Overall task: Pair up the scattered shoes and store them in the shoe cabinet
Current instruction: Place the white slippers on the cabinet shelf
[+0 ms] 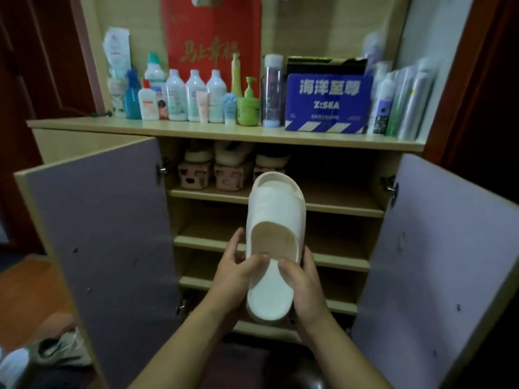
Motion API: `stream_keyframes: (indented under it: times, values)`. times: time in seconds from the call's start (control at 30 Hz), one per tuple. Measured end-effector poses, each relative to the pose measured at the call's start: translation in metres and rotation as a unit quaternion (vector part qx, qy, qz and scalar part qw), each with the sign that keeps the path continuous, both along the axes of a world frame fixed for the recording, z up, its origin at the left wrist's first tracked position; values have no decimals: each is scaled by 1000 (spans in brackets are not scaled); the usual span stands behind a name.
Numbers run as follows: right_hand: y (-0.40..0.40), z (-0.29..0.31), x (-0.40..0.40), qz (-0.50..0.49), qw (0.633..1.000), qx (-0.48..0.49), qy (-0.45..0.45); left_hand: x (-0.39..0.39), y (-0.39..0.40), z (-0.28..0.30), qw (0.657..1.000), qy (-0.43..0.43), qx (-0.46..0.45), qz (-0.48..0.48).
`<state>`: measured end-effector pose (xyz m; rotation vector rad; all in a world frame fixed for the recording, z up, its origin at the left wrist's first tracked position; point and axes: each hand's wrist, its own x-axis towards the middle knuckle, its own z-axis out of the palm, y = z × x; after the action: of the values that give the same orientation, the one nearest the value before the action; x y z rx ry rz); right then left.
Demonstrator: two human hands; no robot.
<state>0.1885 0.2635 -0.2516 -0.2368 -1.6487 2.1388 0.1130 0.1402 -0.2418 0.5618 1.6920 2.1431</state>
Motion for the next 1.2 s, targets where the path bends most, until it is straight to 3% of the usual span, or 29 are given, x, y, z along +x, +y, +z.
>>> stream_keyframes:
  times: [0.2,0.43,0.63,0.77,0.93,1.1,1.2]
  values:
    - [30,5,-4,60,993,83,-53,-21,-2,7,988,42,-52,-136]
    - [35,-6,4,53,997,51,-18,-2,4,10,990,100,-17,-97]
    - [31,-4,16,28,981,191,11,14,-9,-4,976,196,-23,-87]
    - [26,-7,19,12,981,187,39,22,-14,0,973,211,-20,-95]
    - [26,-4,19,58,983,154,80,22,-14,10,971,220,-21,-87]
    - [13,-11,11,77,992,-48,83,30,-9,4,972,229,-56,-10]
    - [6,-11,8,77,986,-110,102,30,-7,-5,974,219,-45,37]
